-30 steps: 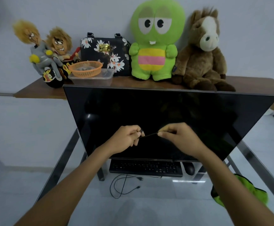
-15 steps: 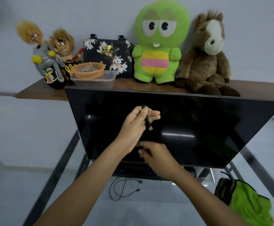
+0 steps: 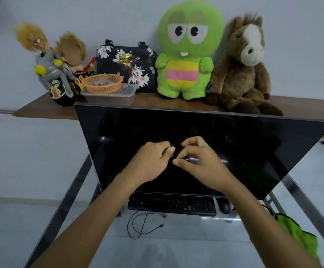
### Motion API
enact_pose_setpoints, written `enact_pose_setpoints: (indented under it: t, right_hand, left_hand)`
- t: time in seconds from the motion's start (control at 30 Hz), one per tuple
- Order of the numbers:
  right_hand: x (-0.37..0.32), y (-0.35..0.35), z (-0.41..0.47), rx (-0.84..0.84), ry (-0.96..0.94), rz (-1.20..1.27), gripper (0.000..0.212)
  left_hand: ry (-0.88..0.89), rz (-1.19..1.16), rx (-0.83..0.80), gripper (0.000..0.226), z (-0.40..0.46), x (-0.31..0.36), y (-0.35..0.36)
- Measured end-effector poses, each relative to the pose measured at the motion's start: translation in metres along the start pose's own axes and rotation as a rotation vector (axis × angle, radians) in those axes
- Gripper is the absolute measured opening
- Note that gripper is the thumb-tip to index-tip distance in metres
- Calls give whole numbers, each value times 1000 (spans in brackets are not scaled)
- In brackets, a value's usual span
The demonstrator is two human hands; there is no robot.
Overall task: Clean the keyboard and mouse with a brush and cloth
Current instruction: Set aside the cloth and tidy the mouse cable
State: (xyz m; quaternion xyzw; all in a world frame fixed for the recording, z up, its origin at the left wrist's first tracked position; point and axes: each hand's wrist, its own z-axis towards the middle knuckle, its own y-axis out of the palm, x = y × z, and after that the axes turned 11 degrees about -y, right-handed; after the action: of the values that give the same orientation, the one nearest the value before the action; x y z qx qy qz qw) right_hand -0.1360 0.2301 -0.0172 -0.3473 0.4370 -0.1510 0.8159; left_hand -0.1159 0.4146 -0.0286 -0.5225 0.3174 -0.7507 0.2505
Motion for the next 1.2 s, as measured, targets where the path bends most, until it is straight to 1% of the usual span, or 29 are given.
enact_pose_setpoints:
  t: [0.03, 0.07, 0.1, 0.17, 0.23, 0.3, 0.37, 0.43, 0.47, 0.5, 0.57, 0.63, 0.7, 0.73, 0.8, 0.87, 0.93, 1.0, 1.03, 1.1, 1.17, 1.2]
  right_hand:
    - [1, -4, 0, 11, 21, 51, 7]
    - [2, -8, 1, 11, 38, 128, 7]
    - [3, -11, 2, 0, 46, 228, 8]
    - [4, -11, 4, -1, 43, 421, 14]
    - [5, -5, 7, 83, 71, 547, 20]
    - [5, 5, 10, 225, 131, 639, 23]
    - [4, 13, 11, 379, 194, 704, 22]
    - [4, 18, 10, 510, 248, 766, 31]
    - [5, 20, 8, 540, 245, 756, 30]
    - [5, 21, 6, 549, 222, 706, 23]
    - [5, 25, -1, 505, 161, 555, 12]
    - [4, 30, -8, 398, 129, 444, 14]
    - [7, 33, -14, 274, 158, 368, 22]
    - [8, 32, -16, 243, 177, 312, 25]
    - [10, 26, -15, 219, 230, 262, 19]
    - [11, 17, -13, 141, 295, 398, 13]
    - [14, 11, -10, 67, 418, 598, 15]
    - [17, 7, -9, 61, 527, 736, 19]
    - [19, 6, -9, 62, 553, 781, 19]
    - [22, 5, -12, 7, 544, 805, 15]
    - [23, 4, -17, -58, 496, 751, 14]
    - [24, 3, -20, -59, 482, 716, 16]
  left_hand:
    - [4, 9, -35, 32, -2, 0, -1]
    - [8, -30, -90, 35, -4, 1, 0]
    - [-12, -119, -165, 39, -6, 3, 0]
    - [-109, -367, -299, 45, -8, 9, 3]
    - [-162, -541, -327, 46, -6, 11, 7]
    - [-158, -609, -316, 43, -4, 13, 12]
    - [-125, -555, -260, 38, -4, 14, 18]
    - [-68, -382, -167, 36, -7, 15, 21]
    - [-44, -311, -134, 35, -8, 14, 24]
    - [-34, -275, -115, 35, -9, 13, 26]
    - [-41, -261, -91, 35, -11, 10, 31]
    - [-44, -250, -53, 39, -11, 4, 36]
    - [-47, -204, -33, 39, -9, -3, 40]
    - [-54, -166, -32, 38, -8, -6, 43]
    - [-59, -99, -34, 35, -6, -10, 49]
    - [-60, -59, -35, 32, -5, -12, 56]
    - [-63, -48, -39, 32, -4, -13, 61]
    - [-53, -43, -30, 36, -3, -8, 63]
    - [-40, -46, -21, 38, -2, -5, 63]
    - [-1, -60, -21, 37, 0, 3, 61]
    - [31, -103, -49, 35, 2, 6, 62]
    - [24, -150, -70, 35, 2, 7, 64]
